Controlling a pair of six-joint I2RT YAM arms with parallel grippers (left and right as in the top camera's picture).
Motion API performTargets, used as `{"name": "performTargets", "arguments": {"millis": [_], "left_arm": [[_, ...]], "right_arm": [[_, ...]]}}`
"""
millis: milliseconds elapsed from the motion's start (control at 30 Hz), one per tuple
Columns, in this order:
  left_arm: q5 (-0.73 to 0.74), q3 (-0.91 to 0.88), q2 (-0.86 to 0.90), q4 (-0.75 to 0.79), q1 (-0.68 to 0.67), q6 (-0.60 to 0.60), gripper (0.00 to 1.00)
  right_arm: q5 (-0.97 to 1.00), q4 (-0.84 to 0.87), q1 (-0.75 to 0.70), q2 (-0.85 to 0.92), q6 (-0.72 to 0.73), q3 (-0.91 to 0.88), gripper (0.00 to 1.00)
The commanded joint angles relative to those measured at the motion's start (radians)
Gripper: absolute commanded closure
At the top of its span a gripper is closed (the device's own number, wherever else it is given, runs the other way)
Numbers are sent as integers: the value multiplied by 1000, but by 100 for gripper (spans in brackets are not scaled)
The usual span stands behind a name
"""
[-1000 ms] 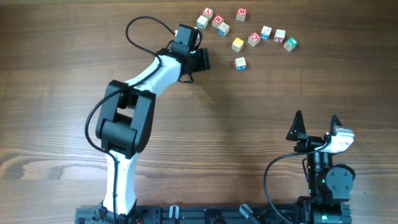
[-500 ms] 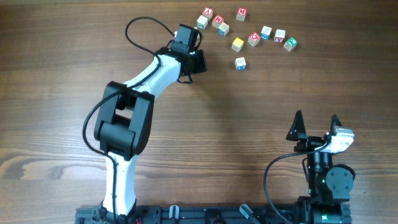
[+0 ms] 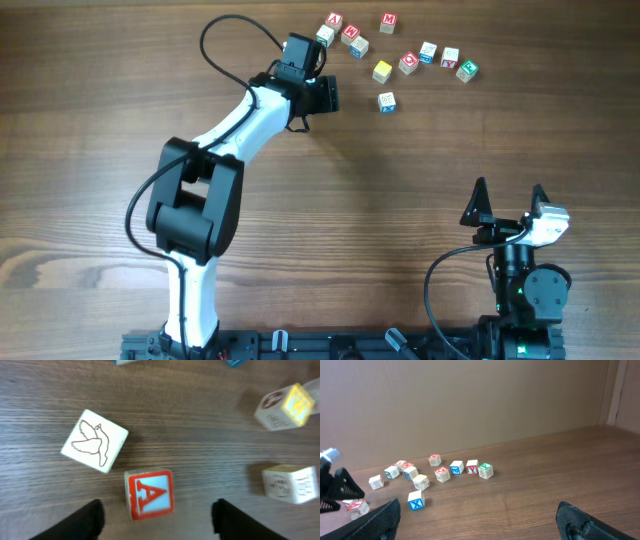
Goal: Form a horizontal line
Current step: 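Lower the left gripper over the red A block and grasp it, then carry the red A block toward the table center and release it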
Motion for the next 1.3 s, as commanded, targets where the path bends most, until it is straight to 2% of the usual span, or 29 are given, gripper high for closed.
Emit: {"name": "performTargets", "arguments": {"millis": [0, 67, 167, 200, 300, 400, 533, 867, 1267], "left_arm": [[-18, 1, 50, 14, -3, 62, 31], [-21, 1, 62, 20, -3, 74, 34], [-28, 1, 92, 45, -3, 74, 49], [-28, 1, 105, 48, -3, 74, 57], [-29, 1, 113, 51, -3, 75, 63], [-29, 1, 112, 60, -3, 75, 76], [-29, 1, 95, 34, -3, 75, 81], [-28, 1, -84, -150, -16, 74, 81], [-29, 1, -100, -320, -163, 70, 80]], "right_arm": [[-13, 3, -5, -4, -4, -1, 0], [-13, 3, -5, -4, -4, -1, 0], [-13, 3, -5, -4, -4, -1, 0], [-13, 3, -5, -4, -4, -1, 0], [-13, 3, -5, -4, -4, -1, 0], [-13, 3, -5, -4, -4, -1, 0], [-13, 3, -5, -4, -4, -1, 0], [-13, 3, -5, -4, -4, -1, 0], [-13, 3, -5, -4, -4, -1, 0]]}}
